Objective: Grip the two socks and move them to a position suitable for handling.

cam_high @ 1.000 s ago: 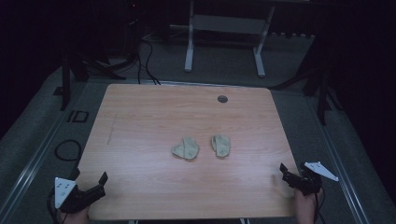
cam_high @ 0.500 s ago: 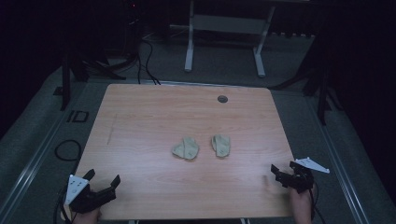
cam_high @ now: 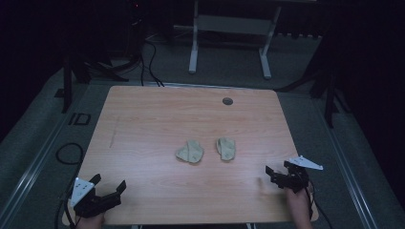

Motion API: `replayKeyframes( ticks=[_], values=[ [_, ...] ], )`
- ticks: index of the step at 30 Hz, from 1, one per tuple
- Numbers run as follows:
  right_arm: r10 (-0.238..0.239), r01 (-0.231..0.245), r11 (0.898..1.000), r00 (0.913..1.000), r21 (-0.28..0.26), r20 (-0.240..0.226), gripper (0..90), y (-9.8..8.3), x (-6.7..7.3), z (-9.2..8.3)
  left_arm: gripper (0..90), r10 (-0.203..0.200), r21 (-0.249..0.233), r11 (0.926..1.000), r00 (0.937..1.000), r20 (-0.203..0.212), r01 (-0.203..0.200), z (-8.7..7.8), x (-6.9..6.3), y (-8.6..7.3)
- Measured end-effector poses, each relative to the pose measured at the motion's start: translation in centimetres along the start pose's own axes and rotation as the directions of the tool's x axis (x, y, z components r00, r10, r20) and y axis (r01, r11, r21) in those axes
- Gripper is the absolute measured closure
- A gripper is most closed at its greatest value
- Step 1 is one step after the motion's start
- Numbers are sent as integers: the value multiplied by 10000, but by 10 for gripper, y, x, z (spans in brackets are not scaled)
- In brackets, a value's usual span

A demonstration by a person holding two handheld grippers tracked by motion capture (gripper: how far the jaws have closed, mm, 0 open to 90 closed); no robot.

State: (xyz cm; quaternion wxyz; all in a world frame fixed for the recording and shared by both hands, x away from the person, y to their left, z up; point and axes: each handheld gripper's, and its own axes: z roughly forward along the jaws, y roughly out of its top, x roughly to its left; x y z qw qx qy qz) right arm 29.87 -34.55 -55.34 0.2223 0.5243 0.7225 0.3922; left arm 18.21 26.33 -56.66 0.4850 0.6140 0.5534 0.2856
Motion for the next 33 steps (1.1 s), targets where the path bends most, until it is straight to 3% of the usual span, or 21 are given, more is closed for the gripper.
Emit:
replayKeyframes(
  ticks=[14, 17, 19, 21, 33],
  values=[
    [-445, 445, 9990, 9975, -17, -553, 131, 17, 28, 19, 17, 85, 149, 9999, 9998, 159, -87, 1, -1, -1],
    [-422, 424, 9991, 9956, 6, -836, 124, 24, 39, 26, 16, 93, 155, 9998, 9998, 192, -96, 2, -1, -1],
    [-572, 578, 9983, 9965, 91, -605, 124, 29, 47, 31, 17, 165, 180, 9997, 9997, 160, -168, 2, -2, -1],
    [-726, 736, 9973, 9907, 45, -1155, 126, 34, 53, 36, 17, 184, 168, 9997, 9997, 160, -187, 2, -2, -1],
    [-1352, 1395, 9900, 9806, 210, -1419, 164, 64, 85, 68, 16, 154, 221, 9996, 9995, 277, -160, 1, 0, -2]
  ],
)
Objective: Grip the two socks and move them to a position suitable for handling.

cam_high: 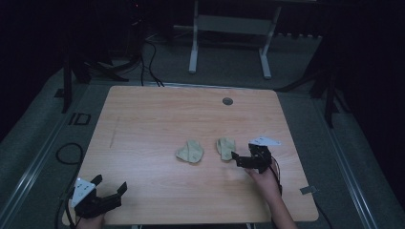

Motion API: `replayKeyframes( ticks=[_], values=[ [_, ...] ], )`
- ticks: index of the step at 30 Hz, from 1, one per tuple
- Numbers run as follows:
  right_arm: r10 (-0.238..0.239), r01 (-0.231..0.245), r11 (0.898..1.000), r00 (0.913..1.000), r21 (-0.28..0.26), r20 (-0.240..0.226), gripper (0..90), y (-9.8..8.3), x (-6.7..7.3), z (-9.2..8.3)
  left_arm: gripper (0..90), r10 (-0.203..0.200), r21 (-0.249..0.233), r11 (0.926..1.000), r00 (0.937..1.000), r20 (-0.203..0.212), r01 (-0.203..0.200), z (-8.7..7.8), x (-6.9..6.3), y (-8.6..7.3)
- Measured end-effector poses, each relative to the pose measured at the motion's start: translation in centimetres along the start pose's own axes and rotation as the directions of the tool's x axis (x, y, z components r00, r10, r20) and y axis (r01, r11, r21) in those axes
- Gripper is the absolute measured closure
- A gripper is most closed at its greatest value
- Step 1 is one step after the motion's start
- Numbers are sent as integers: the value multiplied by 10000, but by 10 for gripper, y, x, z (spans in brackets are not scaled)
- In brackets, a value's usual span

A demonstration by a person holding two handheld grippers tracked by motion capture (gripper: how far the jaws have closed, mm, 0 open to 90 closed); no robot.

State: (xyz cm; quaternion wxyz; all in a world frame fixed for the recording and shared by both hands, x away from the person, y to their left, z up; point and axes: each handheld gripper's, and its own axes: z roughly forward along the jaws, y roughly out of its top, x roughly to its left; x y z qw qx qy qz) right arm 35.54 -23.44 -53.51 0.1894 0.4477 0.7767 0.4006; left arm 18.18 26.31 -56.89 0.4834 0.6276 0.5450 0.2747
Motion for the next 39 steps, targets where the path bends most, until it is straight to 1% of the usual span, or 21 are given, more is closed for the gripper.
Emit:
replayKeyframes(
  ticks=[3, 5, 7, 8, 10, 12, 16, 18, 20, 21, 22, 23, 24, 26, 28, 30, 31, 32, 35, 36, 39],
  values=[
    [-172, 173, 9998, 9998, 117, -81, 222, 9, 6, 11, 16, 72, 24, 10000, 10000, 11, -72, 0, 0, 0],
    [-395, 398, 9989, 9992, 250, -112, 232, 13, 10, 19, 16, 163, 47, 9999, 9999, 7, -163, 0, 0, 0],
    [-471, 478, 9982, 9987, 362, -194, 279, 17, 13, 26, 16, 194, 62, 9998, 9998, -12, -194, 0, -1, 0],
    [-542, 548, 9976, 9984, 421, -157, 280, 18, 15, 30, 16, 195, 69, 9998, 9998, 19, -195, 0, -1, 0],
    [-560, 567, 9970, 9983, 531, -135, 322, 22, 16, 37, 16, 204, 91, 9997, 9998, 6, -205, 0, 0, -1],
    [-590, 586, 9962, 9982, 642, 41, 323, 25, 16, 44, 16, 179, 99, 9998, 9998, 34, -180, 0, 0, -1],
    [-490, 482, 9950, 9988, 880, 75, 323, 31, 17, 59, 17, 148, 90, 9998, 9999, 10, -148, 0, 1, -1],
    [-646, 606, 9921, 9973, 1096, 337, 323, 31, 19, 66, 16, 115, 98, 9999, 9999, 20, -115, -1, 1, -1],
    [-516, 473, 9908, 9982, 1271, 304, 323, 29, 20, 73, 16, 98, 130, 9999, 10000, 15, -98, -1, 2, -2],
    [-556, 502, 9888, 9979, 1408, 345, 323, 27, 21, 76, 16, 80, 174, 9998, 10000, -1, -80, -1, 2, -2],
    [-805, 730, 9871, 9956, 1424, 475, 327, 23, 23, 78, 16, 80, 174, 9998, 10000, -17, -79, -1, 2, -2],
    [-870, 789, 9882, 9946, 1309, 573, 335, 22, 24, 78, 16, 63, 169, 9998, 10000, -12, -62, -1, 2, -2],
    [-759, 677, 9902, 9951, 1218, 639, 354, 20, 26, 77, 16, 51, 154, 9999, 10000, -39, -51, -1, 1, -2],
    [-786, 711, 9914, 9948, 1102, 653, 410, 19, 27, 76, 16, 55, 145, 9999, 10000, -56, -54, -2, 1, -2],
    [-824, 752, 9909, 9947, 1114, 615, 458, 19, 29, 76, 17, 38, 154, 9999, 9999, -107, -36, -2, 0, -2],
    [-863, 791, 9903, 9945, 1142, 593, 478, 19, 29, 76, 16, -4, 143, 9999, 9999, -127, 6, -2, 0, -1],
    [-956, 890, 9888, 9941, 1199, 505, 544, 20, 31, 76, 16, -19, 146, 9999, 9999, -145, 21, -2, 0, -1],
    [-990, 928, 9886, 9939, 1190, 478, 562, 21, 31, 76, 16, -51, 159, 9999, 9999, -124, 53, -1, 0, -1],
    [-1023, 955, 9880, 9934, 1218, 512, 673, 22, 31, 76, 16, -55, 251, 9997, 9999, -118, 58, -1, 0, -2],
    [-1075, 999, 9866, 9927, 1293, 538, 739, 23, 32, 76, 16, -50, 262, 9996, 9999, -127, 53, -1, 0, -3],
    [-1199, 1116, 9828, 9916, 1474, 487, 761, 26, 32, 76, 16, -49, 309, 9995, 9999, -126, 53, -1, 0, -4]
  ],
)
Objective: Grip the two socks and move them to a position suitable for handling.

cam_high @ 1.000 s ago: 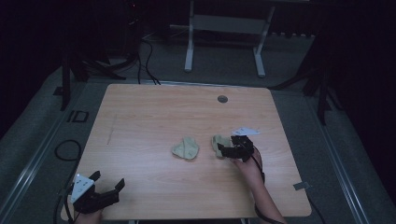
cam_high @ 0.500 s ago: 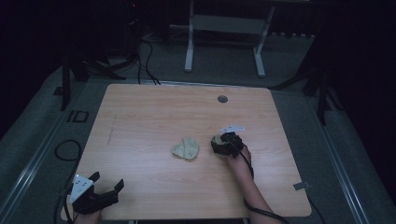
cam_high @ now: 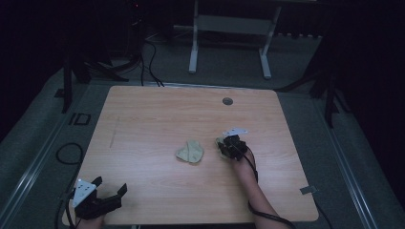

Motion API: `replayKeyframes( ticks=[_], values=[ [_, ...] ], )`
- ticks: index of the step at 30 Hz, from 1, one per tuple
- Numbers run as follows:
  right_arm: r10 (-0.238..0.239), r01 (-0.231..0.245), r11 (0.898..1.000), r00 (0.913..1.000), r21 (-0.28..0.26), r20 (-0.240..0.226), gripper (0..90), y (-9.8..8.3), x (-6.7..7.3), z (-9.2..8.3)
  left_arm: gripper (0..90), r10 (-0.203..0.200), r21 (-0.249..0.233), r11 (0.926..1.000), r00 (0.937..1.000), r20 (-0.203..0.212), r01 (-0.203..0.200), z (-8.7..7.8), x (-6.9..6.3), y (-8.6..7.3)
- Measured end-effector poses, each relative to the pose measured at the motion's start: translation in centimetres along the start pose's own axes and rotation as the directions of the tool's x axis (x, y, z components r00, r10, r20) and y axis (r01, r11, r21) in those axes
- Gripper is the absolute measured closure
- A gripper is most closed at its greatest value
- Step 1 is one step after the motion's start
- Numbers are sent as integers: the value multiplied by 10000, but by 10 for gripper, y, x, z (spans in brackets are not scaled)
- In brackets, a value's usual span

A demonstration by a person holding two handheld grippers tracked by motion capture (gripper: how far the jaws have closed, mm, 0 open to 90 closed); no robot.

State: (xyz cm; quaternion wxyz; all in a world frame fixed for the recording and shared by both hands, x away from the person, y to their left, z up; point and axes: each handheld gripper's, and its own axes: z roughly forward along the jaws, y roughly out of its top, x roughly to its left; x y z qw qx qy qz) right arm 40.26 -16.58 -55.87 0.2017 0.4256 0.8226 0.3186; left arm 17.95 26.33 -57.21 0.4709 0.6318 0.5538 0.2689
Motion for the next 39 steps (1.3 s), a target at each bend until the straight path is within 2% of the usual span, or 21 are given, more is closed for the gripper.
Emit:
replayKeyframes(
  ticks=[4, 10, 13, 16, 21, 25, 27, 31, 36, 38, 39],
  values=[
    [-29, 31, 9999, 9999, 106, -152, 775, 2, -1, -6, 16, 5, -55, 10000, 10000, 39, -4, -1, 1, 1],
    [-228, 226, 9997, 9992, -78, -323, 778, 1, 5, -32, 16, 184, -31, 9998, 9997, 146, -184, 1, 0, 1],
    [-406, 408, 9992, 9983, 49, -425, 778, -4, 12, -44, 16, 105, -4, 9999, 9997, 216, -105, 1, -1, 2],
    [-579, 577, 9983, 9980, -105, -235, 777, -9, 21, -58, 17, 193, -37, 9998, 9994, 282, -192, 2, -3, 3],
    [-688, 675, 9974, 9963, -264, -518, 777, -17, 32, -81, 16, 323, 85, 9994, 9987, 382, -326, 5, -6, 4],
    [-799, 780, 9965, 9942, -293, -715, 777, -25, 42, -97, 16, 284, 67, 9996, 9987, 426, -287, 5, -6, 4],
    [-660, 627, 9972, 9943, -419, -831, 777, -30, 46, -105, 16, 221, 96, 9997, 9988, 428, -226, 5, -5, 4],
    [-932, 887, 9946, 9916, -530, -898, 777, -39, 59, -120, 16, 252, 171, 9995, 9985, 491, -261, 8, -7, 5],
    [-1166, 1105, 9917, 9882, -653, -996, 777, -51, 74, -131, 17, 409, 192, 9989, 9980, 492, -419, 8, -11, 5],
    [-1066, 988, 9929, 9858, -656, -1294, 777, -55, 80, -131, 16, 398, 181, 9990, 9978, 533, -409, 9, -11, 5],
    [-1109, 1032, 9925, 9855, -654, -1281, 777, -57, 84, -131, 16, 416, 203, 9989, 9978, 516, -427, 9, -12, 5]
  ],
)
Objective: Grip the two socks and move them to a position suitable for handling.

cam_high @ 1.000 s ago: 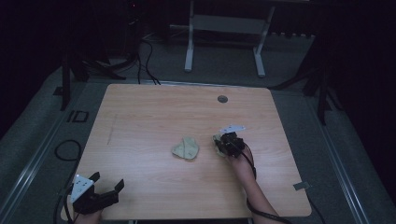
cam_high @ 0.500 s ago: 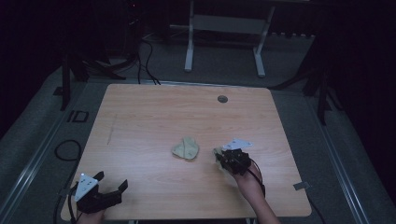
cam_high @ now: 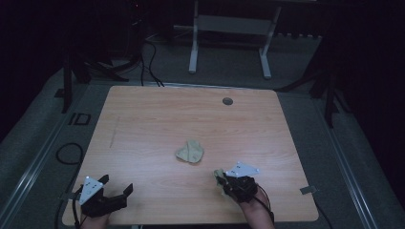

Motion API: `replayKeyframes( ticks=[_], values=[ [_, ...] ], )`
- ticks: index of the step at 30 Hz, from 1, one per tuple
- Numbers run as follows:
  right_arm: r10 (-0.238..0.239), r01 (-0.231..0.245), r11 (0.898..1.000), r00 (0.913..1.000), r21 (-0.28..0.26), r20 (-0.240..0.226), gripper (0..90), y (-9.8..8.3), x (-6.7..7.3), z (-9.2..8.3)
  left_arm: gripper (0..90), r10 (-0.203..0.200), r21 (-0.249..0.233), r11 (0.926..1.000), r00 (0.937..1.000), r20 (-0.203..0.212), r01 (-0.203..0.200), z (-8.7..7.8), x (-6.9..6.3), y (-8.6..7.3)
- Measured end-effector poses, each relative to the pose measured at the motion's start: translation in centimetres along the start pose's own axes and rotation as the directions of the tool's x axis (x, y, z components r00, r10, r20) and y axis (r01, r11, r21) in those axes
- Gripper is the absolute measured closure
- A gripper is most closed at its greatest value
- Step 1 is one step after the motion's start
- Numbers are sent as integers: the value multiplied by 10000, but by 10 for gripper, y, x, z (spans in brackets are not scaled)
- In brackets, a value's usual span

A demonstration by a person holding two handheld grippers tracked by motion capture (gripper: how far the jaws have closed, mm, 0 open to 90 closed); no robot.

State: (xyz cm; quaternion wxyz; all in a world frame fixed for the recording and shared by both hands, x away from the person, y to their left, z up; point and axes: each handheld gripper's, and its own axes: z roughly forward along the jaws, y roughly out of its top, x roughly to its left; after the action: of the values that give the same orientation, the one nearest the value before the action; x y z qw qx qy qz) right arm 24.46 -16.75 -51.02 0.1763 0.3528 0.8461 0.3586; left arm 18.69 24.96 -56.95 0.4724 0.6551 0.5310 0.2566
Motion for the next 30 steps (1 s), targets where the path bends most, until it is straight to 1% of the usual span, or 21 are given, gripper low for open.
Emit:
replayKeyframes(
  ticks=[4, 6, 7, 9, 13, 15, 16, 17, 18, 19, 20, 22, 23, 25, 28, 30],
  values=[
    [-218, 220, 9997, 9997, 134, -148, 776, -3, 13, 9, 16, 9, 28, 10000, 10000, 83, -9, 2, -1, 0],
    [-205, 208, 9996, 9996, 178, -189, 776, -2, 15, 12, 17, 81, 60, 9999, 9999, 86, -81, 3, -2, 0],
    [-208, 213, 9996, 9995, 193, -253, 776, -1, 18, 20, 17, 92, 75, 9999, 9999, 123, -93, 3, -3, 0],
    [-230, 237, 9993, 9994, 272, -262, 776, 0, 20, 27, 16, 140, 123, 9998, 9997, 183, -143, 5, -5, 0],
    [-286, 301, 9985, 9990, 460, -331, 775, 0, 26, 47, 17, 349, 272, 9990, 9988, 340, -358, 8, -11, 0],
    [-310, 320, 9984, 9993, 471, -215, 773, 0, 29, 54, 17, 471, 320, 9983, 9981, 407, -484, 9, -14, 0],
    [-304, 316, 9982, 9993, 511, -238, 770, 0, 30, 57, 17, 486, 326, 9982, 9979, 420, -499, 9, -15, 0],
    [-367, 377, 9977, 9992, 555, -183, 767, -1, 31, 60, 17, 503, 333, 9981, 9977, 458, -518, 10, -17, 0],
    [-332, 338, 9976, 9994, 605, -104, 765, -2, 32, 64, 17, 531, 373, 9978, 9972, 520, -551, 10, -18, 0],
    [-351, 361, 9968, 9993, 718, -161, 753, -3, 33, 68, 17, 553, 380, 9976, 9969, 562, -575, 10, -19, 0],
    [-379, 384, 9975, 9992, 600, -87, 752, -4, 35, 70, 17, 549, 382, 9976, 9967, 603, -572, 11, -21, 0],
    [-411, 411, 9973, 9992, 611, -22, 746, -4, 36, 70, 17, 599, 436, 9971, 9958, 698, -631, 12, -24, 1],
    [-421, 421, 9974, 9991, 590, -16, 739, -4, 36, 70, 17, 563, 442, 9972, 9954, 778, -599, 13, -26, 1],
    [-286, 295, 9977, 9995, 606, -154, 693, -4, 35, 70, 17, 508, 483, 9973, 9944, 932, -555, 15, -29, 2],
    [-130, 162, 9974, 9988, 707, -462, 588, -2, 34, 68, 17, 495, 699, 9959, 9919, 1173, -579, 18, -36, 3],
    [-84, 132, 9976, 9974, 676, -709, 531, 1, 33, 62, 17, 500, 811, 9947, 9876, 1490, -626, 21, -43, 5]
  ],
)
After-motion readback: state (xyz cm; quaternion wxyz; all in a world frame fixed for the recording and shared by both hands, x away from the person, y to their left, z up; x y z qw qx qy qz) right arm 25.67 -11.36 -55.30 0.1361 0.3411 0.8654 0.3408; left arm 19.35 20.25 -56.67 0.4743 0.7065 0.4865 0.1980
